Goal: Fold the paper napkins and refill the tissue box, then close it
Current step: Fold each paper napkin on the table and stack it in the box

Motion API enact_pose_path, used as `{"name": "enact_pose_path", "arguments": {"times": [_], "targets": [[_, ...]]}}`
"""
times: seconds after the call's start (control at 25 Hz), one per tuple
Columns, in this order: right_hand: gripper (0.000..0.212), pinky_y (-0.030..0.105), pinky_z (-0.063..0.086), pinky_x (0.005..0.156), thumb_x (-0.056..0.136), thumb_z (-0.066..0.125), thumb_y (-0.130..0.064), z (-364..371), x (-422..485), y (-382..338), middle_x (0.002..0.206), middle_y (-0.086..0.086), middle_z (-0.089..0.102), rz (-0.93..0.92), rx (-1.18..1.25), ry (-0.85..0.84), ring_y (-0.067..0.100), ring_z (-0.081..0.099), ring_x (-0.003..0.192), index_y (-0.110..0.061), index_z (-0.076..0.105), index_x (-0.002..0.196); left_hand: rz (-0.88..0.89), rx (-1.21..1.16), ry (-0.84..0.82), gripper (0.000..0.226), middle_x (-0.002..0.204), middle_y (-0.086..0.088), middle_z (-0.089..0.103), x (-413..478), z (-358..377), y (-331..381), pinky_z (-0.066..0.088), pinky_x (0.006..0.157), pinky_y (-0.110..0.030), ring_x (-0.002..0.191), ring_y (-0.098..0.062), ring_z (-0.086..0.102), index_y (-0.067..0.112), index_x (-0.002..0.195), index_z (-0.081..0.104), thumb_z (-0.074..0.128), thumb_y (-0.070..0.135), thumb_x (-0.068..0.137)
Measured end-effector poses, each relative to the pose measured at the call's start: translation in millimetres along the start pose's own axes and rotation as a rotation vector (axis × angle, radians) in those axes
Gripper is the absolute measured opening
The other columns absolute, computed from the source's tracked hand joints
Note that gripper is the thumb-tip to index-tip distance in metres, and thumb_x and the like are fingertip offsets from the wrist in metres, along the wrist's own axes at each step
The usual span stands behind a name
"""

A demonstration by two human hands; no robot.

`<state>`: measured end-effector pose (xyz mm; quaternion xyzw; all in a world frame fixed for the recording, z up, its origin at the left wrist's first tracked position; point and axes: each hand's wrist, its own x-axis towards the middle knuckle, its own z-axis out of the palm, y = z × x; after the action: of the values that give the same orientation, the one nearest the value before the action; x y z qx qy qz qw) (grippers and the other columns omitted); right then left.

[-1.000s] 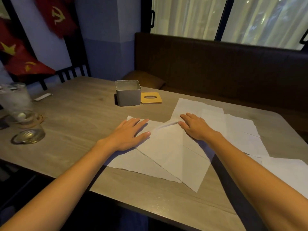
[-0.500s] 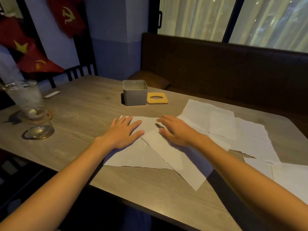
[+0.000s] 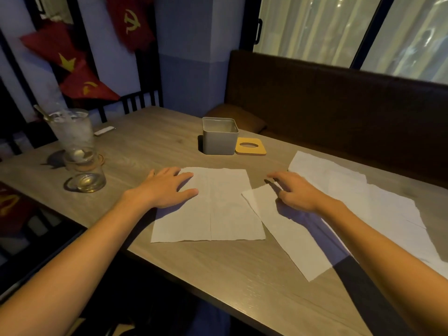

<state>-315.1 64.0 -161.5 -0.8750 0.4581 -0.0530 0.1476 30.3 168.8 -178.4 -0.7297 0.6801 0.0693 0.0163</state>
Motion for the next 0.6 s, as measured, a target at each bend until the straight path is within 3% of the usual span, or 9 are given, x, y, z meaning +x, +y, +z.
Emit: {"name": "enact_pose_path", "arguments": {"times": [0.16,0.4,0.48,0.6], "targets": [[0.039,0.039,0.045,0.106,0.1,0.05,-0.023,3,41,-51,0.144,0.006,0.052,-0.035,0.079,0.105,0.024,0.051,0.125,-0.015,0.051,0.138,-0.026,-0.187,0.139,0.06,0.159,-0.003,0.033,12,-9,-13,0.034,0.114,-0.048,0.143,-0.029,0.034,0.032,0.154,0.032,0.037,0.06,0.1],[0.059,0.042,0.052,0.097,0.087,0.065,-0.055,22,101,-86,0.135,0.004,0.058,-0.022,-0.08,-0.04,0.023,0.056,0.114,-0.022,0.055,0.134,-0.053,-0.137,0.015,0.064,0.153,-0.002,0.034,26,-14,-33,0.038,0.111,-0.052,0.139,-0.029,0.033,0.032,0.152,0.036,0.052,0.059,0.096],[0.059,0.036,0.053,0.094,0.085,0.068,-0.054,21,109,-90,0.132,0.003,0.06,-0.001,-0.027,-0.06,0.021,0.057,0.11,-0.02,0.056,0.132,-0.048,-0.191,0.025,0.054,0.141,-0.002,0.042,26,-20,-42,0.041,0.106,-0.047,0.132,-0.027,0.039,0.031,0.141,0.049,0.061,0.053,0.093],[0.058,0.028,0.047,0.087,0.086,0.071,-0.047,20,116,-95,0.131,0.005,0.059,0.023,0.034,-0.092,0.021,0.056,0.108,-0.017,0.054,0.133,-0.029,-0.323,0.032,0.02,0.117,0.002,0.052,28,-20,-56,0.046,0.092,-0.038,0.11,-0.022,0.051,0.031,0.103,0.058,0.07,0.041,0.09]]}}
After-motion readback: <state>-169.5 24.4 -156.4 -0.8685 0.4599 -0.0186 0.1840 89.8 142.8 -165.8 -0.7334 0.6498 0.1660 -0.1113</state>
